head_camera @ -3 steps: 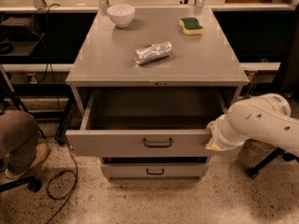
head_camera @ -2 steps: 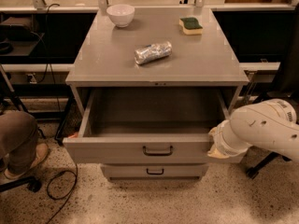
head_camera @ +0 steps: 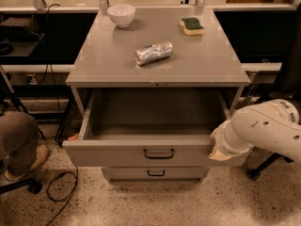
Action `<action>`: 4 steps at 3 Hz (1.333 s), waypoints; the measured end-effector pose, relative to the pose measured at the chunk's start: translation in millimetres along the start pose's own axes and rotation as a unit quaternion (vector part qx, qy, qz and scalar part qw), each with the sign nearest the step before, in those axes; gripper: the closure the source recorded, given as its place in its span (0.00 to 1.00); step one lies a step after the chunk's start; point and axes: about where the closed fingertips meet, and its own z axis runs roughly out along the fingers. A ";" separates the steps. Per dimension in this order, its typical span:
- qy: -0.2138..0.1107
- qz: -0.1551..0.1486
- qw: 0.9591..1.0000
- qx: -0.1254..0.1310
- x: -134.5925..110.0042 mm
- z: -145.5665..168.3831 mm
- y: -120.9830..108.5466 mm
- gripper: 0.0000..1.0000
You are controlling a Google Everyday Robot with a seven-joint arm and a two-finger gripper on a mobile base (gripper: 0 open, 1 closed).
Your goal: Open top drawer
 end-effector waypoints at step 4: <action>0.010 -0.034 0.999 -0.025 -6.3 1.7 12.7 0.00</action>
Offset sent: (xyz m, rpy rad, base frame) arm -0.0024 0.0020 0.0002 -0.0057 0.0125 0.0357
